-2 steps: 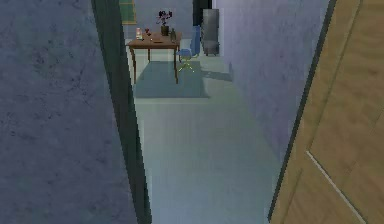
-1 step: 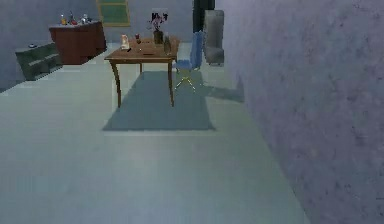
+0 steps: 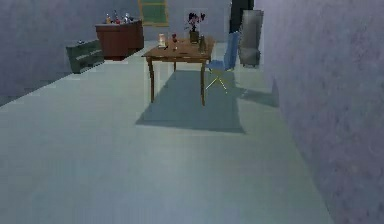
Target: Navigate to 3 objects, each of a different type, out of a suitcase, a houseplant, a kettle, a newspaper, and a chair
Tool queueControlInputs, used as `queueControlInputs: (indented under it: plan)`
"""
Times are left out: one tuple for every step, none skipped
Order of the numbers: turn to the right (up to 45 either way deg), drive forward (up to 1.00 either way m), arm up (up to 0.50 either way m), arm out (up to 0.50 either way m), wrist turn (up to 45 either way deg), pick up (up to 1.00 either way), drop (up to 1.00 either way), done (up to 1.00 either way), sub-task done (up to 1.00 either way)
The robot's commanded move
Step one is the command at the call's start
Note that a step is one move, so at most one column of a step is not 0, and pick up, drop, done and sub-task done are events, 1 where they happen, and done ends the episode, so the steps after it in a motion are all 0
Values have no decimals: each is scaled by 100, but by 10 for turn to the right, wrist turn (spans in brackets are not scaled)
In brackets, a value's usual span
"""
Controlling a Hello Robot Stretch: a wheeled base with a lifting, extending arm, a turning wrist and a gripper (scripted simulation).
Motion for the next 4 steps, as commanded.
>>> queueControlInputs:
  plan:
    - [0, 5, 0, 0, 0, 0, 0, 0, 0]
    - [60, 0, 0, 0, 0, 0, 0, 0, 0]
    - [0, 30, 0, 0, 0, 0, 0, 0, 0]
    - [-450, 0, 0, 0, 0, 0, 0, 0, 0]
